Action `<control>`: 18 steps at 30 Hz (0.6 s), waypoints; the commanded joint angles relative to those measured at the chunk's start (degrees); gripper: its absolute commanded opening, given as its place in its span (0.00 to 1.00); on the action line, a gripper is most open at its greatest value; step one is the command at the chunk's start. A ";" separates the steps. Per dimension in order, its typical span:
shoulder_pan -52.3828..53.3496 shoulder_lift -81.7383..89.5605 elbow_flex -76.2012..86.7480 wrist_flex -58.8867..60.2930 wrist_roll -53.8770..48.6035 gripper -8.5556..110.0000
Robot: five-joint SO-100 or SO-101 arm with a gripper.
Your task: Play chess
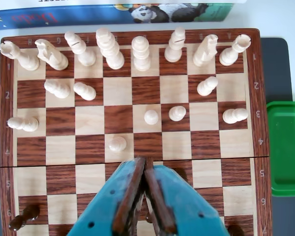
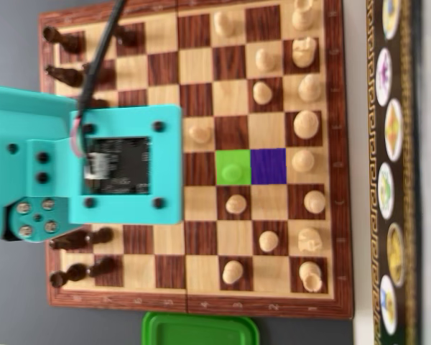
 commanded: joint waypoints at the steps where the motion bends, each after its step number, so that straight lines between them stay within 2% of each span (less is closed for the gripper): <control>1: 0.70 6.86 2.02 -0.97 0.62 0.07; 10: 0.18 23.82 16.61 -14.24 0.53 0.07; 18: 0.18 37.88 30.41 -32.87 0.53 0.07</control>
